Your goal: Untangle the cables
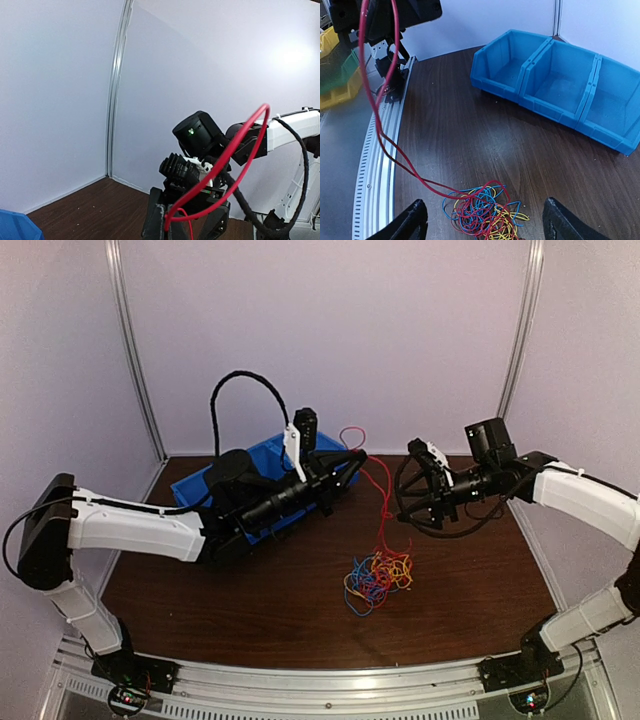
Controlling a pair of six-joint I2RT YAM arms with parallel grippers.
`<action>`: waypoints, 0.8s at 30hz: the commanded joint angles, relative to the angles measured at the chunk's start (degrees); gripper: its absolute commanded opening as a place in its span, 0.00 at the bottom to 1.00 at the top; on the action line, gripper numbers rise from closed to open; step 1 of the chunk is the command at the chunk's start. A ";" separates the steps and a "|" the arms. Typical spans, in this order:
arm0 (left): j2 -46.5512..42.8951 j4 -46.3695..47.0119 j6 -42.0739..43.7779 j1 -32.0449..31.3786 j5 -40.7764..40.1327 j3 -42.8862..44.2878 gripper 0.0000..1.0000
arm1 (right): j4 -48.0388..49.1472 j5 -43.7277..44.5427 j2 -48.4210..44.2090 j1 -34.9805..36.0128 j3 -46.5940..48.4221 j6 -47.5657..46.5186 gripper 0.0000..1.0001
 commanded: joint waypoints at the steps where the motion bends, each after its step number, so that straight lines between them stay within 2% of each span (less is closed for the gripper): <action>1: -2.30 0.10 -1.24 0.40 -7.23 -4.03 0.00 | 4.14 0.81 3.44 2.01 -2.93 -4.73 0.79; 9: -5.39 0.19 -0.98 0.33 -11.50 -7.78 0.00 | 9.00 2.74 12.69 8.04 -6.48 -4.39 0.80; 14: -8.91 0.20 -0.07 0.34 -14.58 -9.87 0.00 | 12.21 4.41 17.80 8.25 -7.32 -1.26 0.73; 18: -11.89 -0.08 0.91 0.33 -15.75 -11.25 0.00 | 14.10 4.86 21.13 8.30 -8.35 -0.99 0.53; 21: -13.95 -0.34 0.67 0.33 -16.73 -12.45 0.00 | 13.16 5.61 23.64 8.27 -7.47 -0.93 0.41; 24: -17.10 -1.17 1.42 0.33 -18.10 -12.86 0.00 | 14.58 8.10 24.12 8.25 -7.16 1.25 0.23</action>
